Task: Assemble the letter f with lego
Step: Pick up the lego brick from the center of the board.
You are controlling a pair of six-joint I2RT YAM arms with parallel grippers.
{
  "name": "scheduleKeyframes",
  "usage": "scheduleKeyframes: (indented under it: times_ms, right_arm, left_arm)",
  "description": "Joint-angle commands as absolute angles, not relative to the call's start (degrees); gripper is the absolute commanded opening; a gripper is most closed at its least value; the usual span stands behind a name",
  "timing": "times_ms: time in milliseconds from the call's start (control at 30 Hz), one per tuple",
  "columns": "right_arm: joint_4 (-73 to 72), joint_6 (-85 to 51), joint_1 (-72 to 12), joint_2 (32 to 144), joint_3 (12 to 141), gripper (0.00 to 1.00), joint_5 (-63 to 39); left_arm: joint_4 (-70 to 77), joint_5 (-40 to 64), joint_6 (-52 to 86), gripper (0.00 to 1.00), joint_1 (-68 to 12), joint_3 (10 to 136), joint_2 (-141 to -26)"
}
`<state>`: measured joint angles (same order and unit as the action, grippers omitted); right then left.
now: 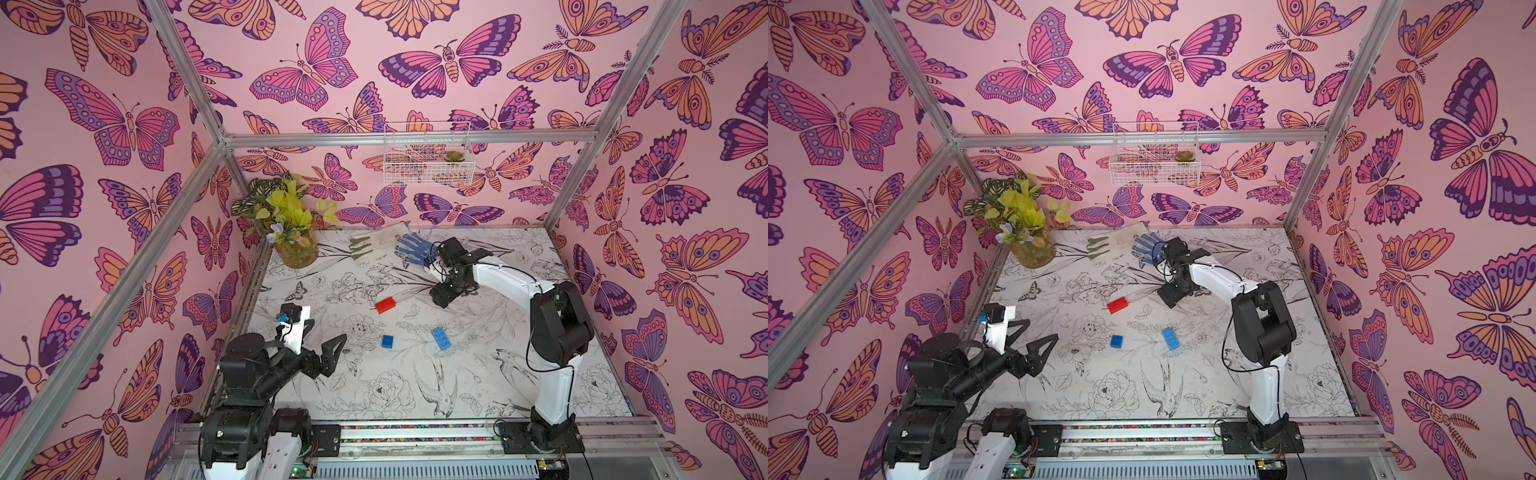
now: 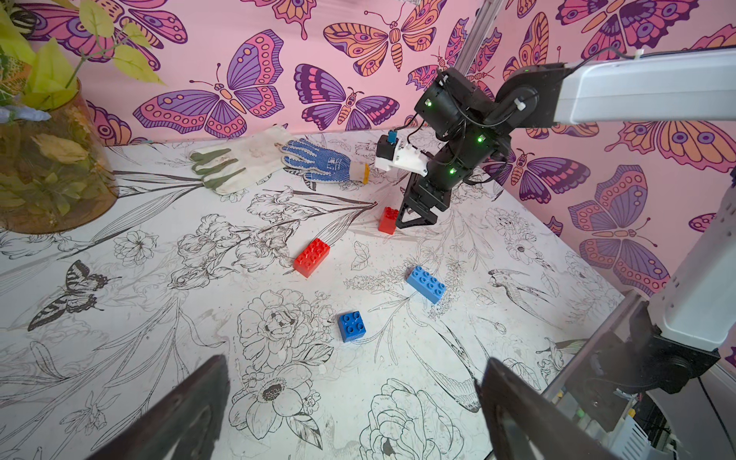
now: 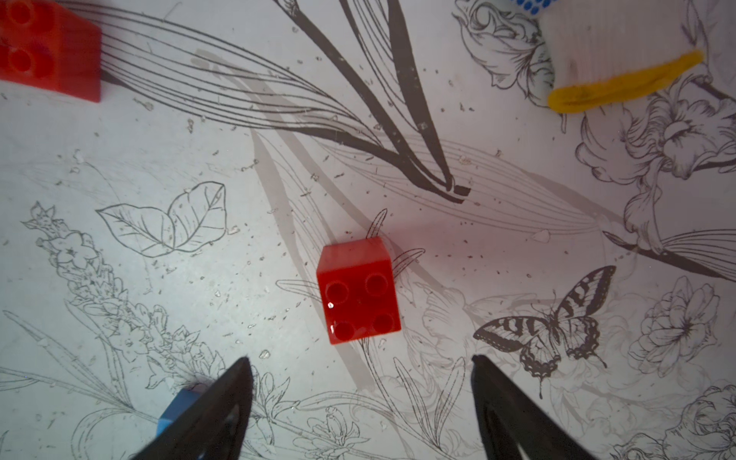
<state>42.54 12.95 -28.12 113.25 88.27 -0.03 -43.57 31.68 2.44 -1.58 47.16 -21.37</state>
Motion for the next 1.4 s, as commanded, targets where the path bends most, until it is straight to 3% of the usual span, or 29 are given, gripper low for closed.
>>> scheduleKeyframes:
  times_ms: [0, 800, 1233, 1367]
  right_arm:
    - [45.25, 14.48, -27.87, 114.98, 91.43, 0.83, 0.03]
    - [43.63, 16.07, -26.22, 120.44, 93.49, 0.69, -5.07]
    - [43.77, 16.89, -26.27, 120.96, 94.04, 0.54, -6.80]
    - [44.43, 17.40, -26.28, 121.36, 94.47, 0.41, -7.17]
  left_arm:
    - [-43.64, 31.01, 2.78, 0.99, -2.06, 46.15, -21.45]
    - [-43.59, 29.80, 3.05, 0.99, -3.29, 45.37, -20.87]
    - [-43.42, 29.88, 3.07, 0.99, -3.47, 45.28, -21.36]
    - [-43.43, 29.71, 3.06, 0.99, -3.52, 45.26, -21.36]
